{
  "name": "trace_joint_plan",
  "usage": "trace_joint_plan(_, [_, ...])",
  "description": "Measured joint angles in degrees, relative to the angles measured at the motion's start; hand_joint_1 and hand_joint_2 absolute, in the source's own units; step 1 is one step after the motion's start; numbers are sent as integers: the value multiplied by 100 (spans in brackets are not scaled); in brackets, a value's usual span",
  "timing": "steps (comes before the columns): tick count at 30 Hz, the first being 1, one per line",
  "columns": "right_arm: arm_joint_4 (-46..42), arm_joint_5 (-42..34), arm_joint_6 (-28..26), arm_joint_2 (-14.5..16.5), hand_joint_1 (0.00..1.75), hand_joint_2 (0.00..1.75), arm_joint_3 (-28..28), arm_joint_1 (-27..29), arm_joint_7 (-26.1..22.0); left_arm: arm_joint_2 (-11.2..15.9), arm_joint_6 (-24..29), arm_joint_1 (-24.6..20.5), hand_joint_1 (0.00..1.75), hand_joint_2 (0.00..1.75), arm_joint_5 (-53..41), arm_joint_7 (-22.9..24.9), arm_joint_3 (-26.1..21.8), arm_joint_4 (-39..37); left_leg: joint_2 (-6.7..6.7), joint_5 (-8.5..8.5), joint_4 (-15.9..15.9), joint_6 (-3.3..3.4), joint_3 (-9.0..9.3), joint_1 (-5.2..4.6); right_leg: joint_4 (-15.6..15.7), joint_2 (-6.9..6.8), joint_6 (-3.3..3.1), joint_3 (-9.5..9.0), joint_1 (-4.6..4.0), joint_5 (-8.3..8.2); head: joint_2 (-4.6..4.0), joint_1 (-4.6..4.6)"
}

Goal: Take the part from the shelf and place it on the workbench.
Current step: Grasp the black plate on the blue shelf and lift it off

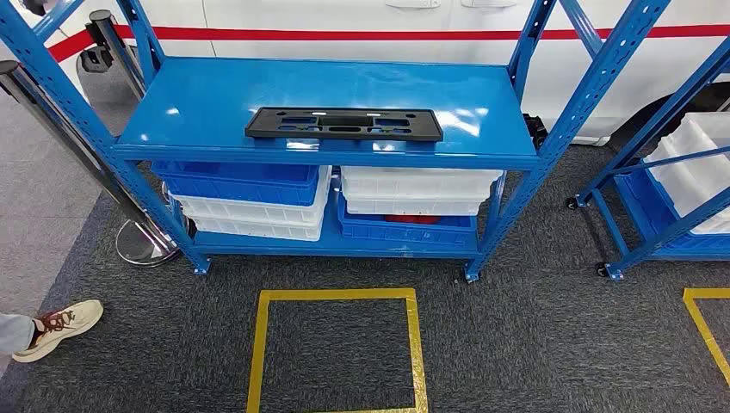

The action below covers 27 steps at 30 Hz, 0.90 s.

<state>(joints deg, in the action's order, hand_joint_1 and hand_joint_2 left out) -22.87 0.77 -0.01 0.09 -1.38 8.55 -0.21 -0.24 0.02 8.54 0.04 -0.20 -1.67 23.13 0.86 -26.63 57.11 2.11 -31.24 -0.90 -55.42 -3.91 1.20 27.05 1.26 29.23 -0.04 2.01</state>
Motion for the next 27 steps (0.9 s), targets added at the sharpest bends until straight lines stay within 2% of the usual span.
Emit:
trace_joint_plan(6, [55, 530, 30, 5, 0, 175, -370, -122, -1, 2, 73, -84, 0, 175, -20, -157, -168, -25, 0, 0, 0, 1, 2, 0, 3, 0, 1, -4, 0, -1, 0, 0])
trace_joint_plan(27, [592, 4229, 307, 356, 0, 175, -2805, -762, -7, 0, 465, -620, 0, 175, -202, -1237, -1413, -514, 0, 0, 0, 2, 3, 0, 4, 0, 2, -7, 1, -1, 0, 0])
